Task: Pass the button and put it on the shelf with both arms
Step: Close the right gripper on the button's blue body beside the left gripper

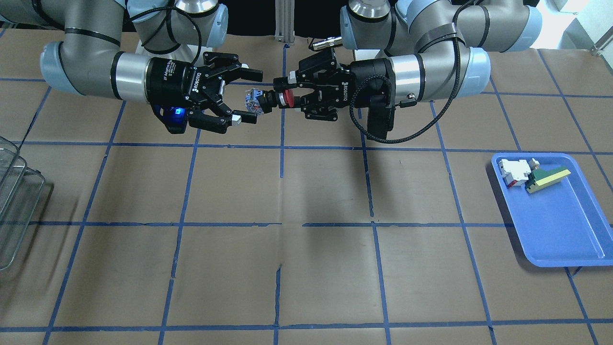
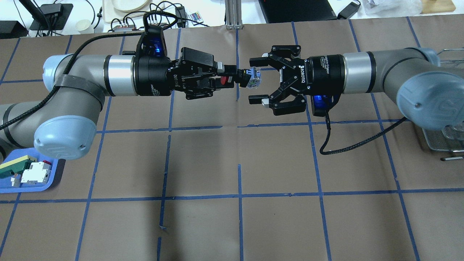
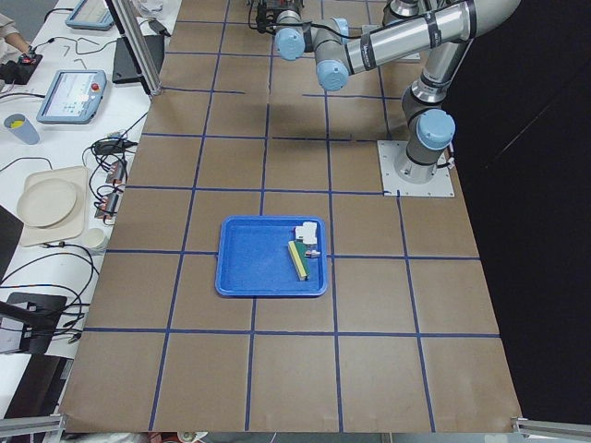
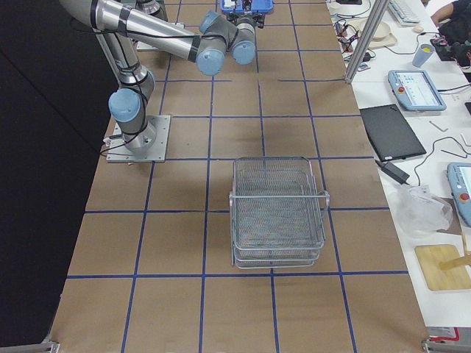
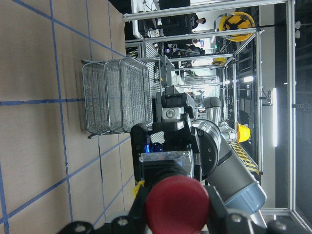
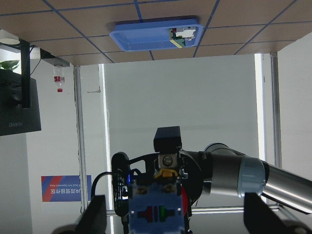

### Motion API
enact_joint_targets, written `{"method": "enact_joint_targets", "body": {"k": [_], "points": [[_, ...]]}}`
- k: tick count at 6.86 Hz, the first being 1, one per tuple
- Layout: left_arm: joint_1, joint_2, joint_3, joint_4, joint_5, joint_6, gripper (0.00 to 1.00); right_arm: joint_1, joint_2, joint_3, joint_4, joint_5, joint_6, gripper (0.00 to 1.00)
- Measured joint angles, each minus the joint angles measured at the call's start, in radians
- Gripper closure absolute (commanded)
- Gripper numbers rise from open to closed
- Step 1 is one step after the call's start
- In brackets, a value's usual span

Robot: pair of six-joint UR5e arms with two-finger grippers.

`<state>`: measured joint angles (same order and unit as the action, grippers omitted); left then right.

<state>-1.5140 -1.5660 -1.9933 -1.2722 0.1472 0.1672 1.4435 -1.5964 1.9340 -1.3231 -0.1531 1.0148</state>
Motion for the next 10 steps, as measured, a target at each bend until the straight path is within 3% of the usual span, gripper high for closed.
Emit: {"method": "enact_joint_targets", "body": {"k": [6,10], "points": [[0.0,0.005,-0.002,-0.001,-0.008,-0.001,0.97,-0.015,-0.042,-0.005,0.043,-0.068,0.013,0.0],[0.0,0.01,-0.002,0.0,-0.009,-0.002,0.97,-0.008,-0.071,0.0,0.064,-0.064,0.021,0.03]]}}
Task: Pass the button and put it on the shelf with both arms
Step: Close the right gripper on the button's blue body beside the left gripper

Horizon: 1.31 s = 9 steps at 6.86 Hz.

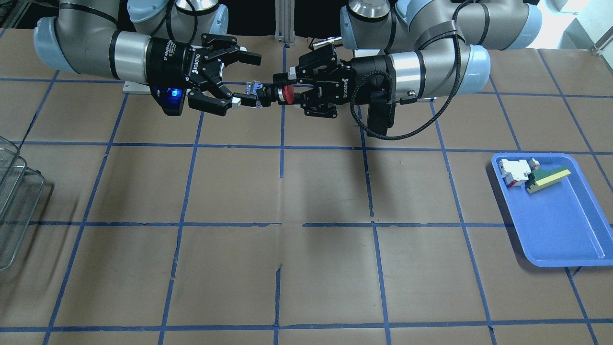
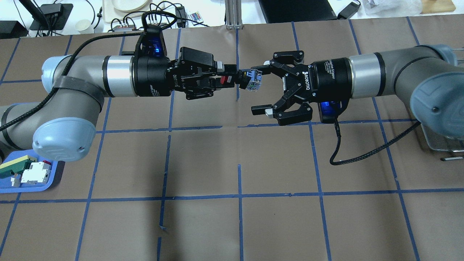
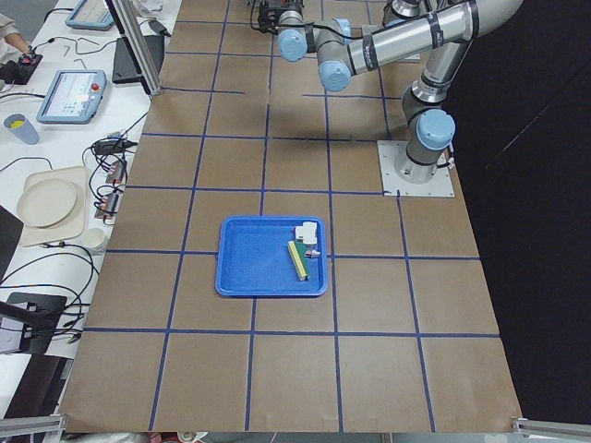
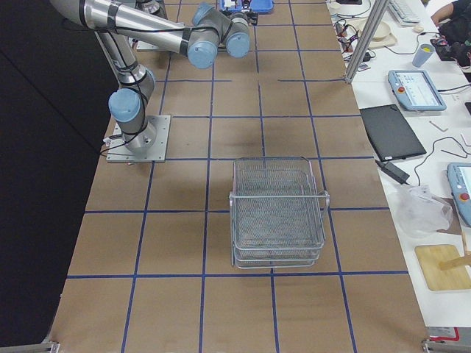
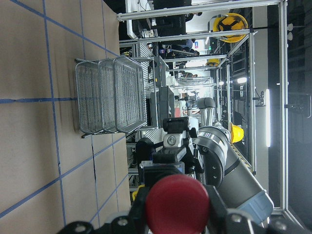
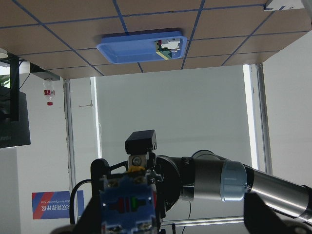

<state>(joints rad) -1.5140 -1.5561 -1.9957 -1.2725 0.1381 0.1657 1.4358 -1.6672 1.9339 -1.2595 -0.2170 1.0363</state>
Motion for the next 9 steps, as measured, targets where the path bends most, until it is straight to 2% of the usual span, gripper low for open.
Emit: {"method": "enact_joint_targets", "body": {"k": [1,2,3,4,5,6,9], "points": [[0.0,0.001,0.0,0.0,0.0,0.0,0.97,0.001,-0.002,0.001,0.001,0.001,0.0,0.1],[0.0,0.002,0.0,-0.001,0.0,0.0,0.97,0.002,-0.001,0.001,0.001,-0.001,0.0,0.09],[0.0,0.002,0.0,-0.001,0.0,0.0,0.97,0.003,0.001,0.001,0.0,-0.005,0.0,0.01],[0.0,0.002,0.0,-0.001,0.0,0.0,0.96,0.003,0.004,0.0,-0.001,-0.005,0.0,0.01],[0.0,0.002,0.0,-0.001,0.0,0.0,0.92,0.003,0.007,0.0,-0.001,-0.002,0.0,0.01],[0.0,0.002,0.0,-0.001,0.0,0.0,0.72,-0.002,0.008,-0.002,0.0,-0.001,0.0,0.01],[0.0,0.002,0.0,0.001,0.002,0.0,0.74,-0.033,0.003,-0.002,0.01,0.002,0.0,0.01]]}}
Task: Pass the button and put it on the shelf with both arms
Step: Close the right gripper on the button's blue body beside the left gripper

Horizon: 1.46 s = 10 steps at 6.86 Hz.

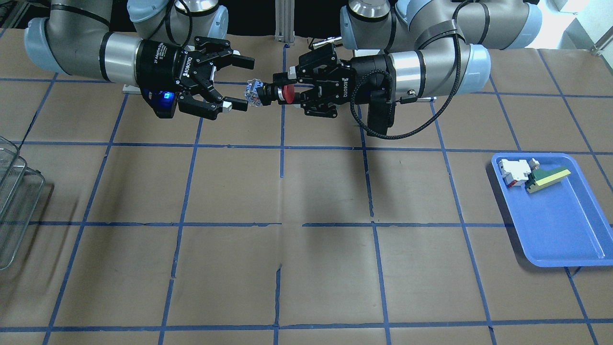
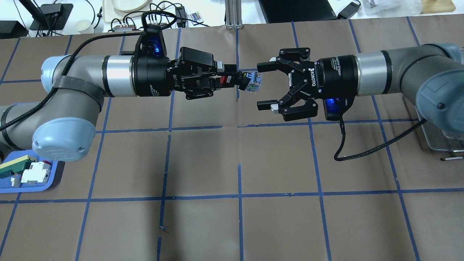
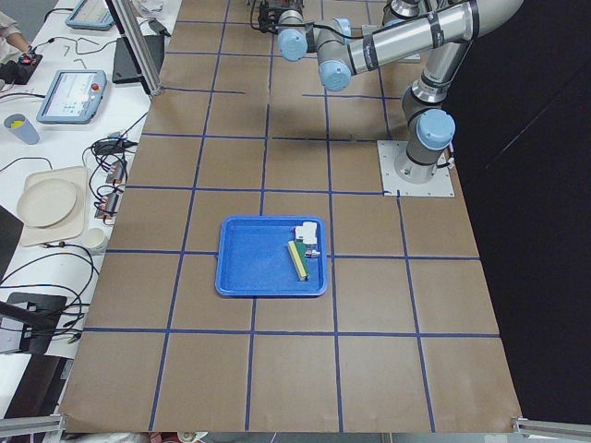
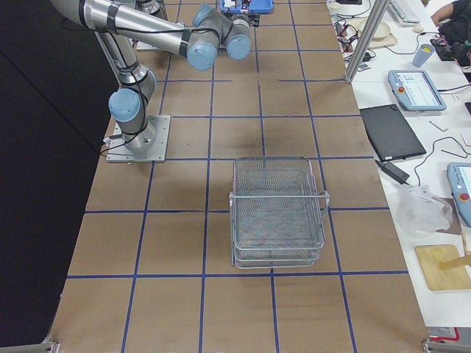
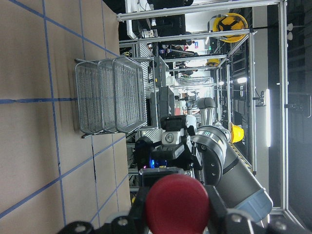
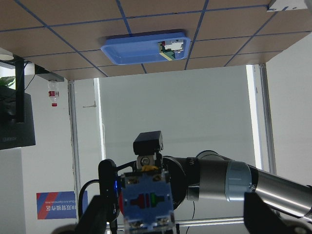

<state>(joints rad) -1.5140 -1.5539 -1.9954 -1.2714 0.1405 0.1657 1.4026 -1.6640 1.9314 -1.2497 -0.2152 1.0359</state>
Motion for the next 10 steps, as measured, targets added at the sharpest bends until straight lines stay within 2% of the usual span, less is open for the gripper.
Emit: {"method": "enact_joint_targets", "body": {"k": [3,5,10], "points": [[0.0,0.002,0.0,0.004,0.0,0.0,0.76,0.002,-0.017,0.006,0.036,0.014,-0.008,0.01],[0.0,0.002,-0.001,0.008,0.001,0.0,0.76,0.009,-0.02,0.021,0.038,0.049,-0.02,0.01],[0.0,0.004,-0.003,0.011,-0.001,-0.002,0.76,0.041,-0.019,0.054,0.033,0.06,-0.041,0.01]]}}
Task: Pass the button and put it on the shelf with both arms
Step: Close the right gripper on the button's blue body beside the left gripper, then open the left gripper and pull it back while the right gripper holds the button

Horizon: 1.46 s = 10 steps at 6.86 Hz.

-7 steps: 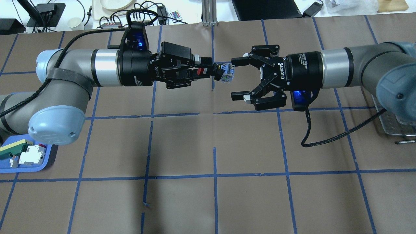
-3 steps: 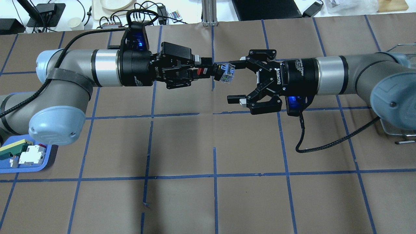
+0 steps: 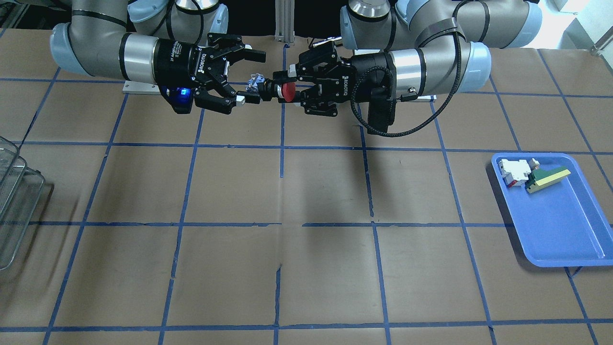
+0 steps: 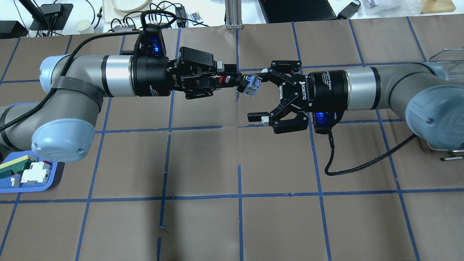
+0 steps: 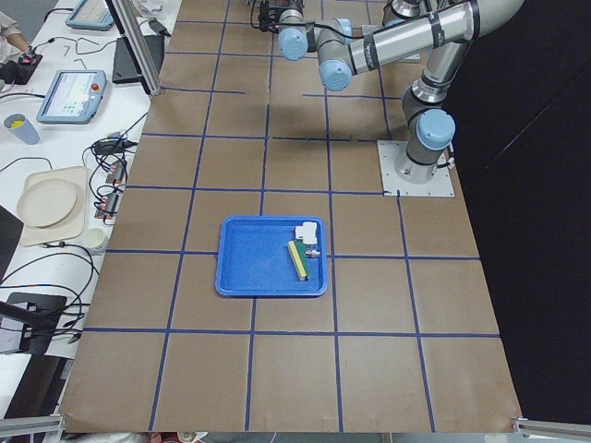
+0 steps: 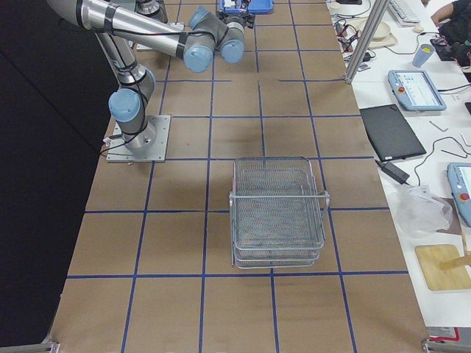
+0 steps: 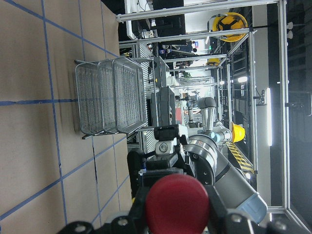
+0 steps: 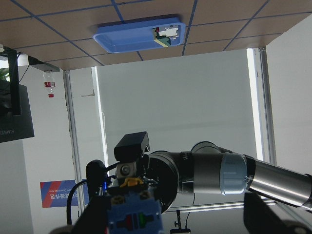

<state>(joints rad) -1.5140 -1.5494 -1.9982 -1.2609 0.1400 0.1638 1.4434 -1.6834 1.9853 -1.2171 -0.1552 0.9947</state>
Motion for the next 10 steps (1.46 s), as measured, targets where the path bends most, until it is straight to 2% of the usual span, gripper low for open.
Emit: {"method": "enact_joint_targets", "body": {"k": [2,3,4,5,6,7,8,10], "points": [[0.0,0.001,-0.001,0.0,0.0,-0.001,0.76,0.001,0.003,-0.005,-0.002,0.0,0.005,0.01],[0.0,0.001,-0.001,0.0,0.0,-0.001,0.76,0.0,0.004,-0.006,-0.002,0.0,0.006,0.16],[0.0,0.001,0.0,0.0,0.0,-0.001,0.76,0.0,0.005,-0.006,-0.002,-0.001,0.006,0.51],[0.0,0.002,0.0,0.0,0.0,-0.001,0.76,-0.001,0.004,-0.006,-0.002,0.001,0.005,0.71],[0.0,0.002,0.0,0.0,0.0,-0.001,0.75,-0.001,0.004,-0.006,-0.002,0.01,0.005,0.8],[0.0,0.001,0.0,0.0,0.001,-0.001,0.66,-0.003,0.004,-0.007,-0.003,0.028,0.005,0.86],[0.0,0.001,0.0,0.0,0.001,-0.004,0.62,-0.005,0.003,-0.007,-0.003,0.04,0.004,0.93],[0.0,0.0,0.0,0.001,0.002,-0.023,0.64,-0.006,0.003,-0.009,-0.004,0.064,0.004,0.96]]}}
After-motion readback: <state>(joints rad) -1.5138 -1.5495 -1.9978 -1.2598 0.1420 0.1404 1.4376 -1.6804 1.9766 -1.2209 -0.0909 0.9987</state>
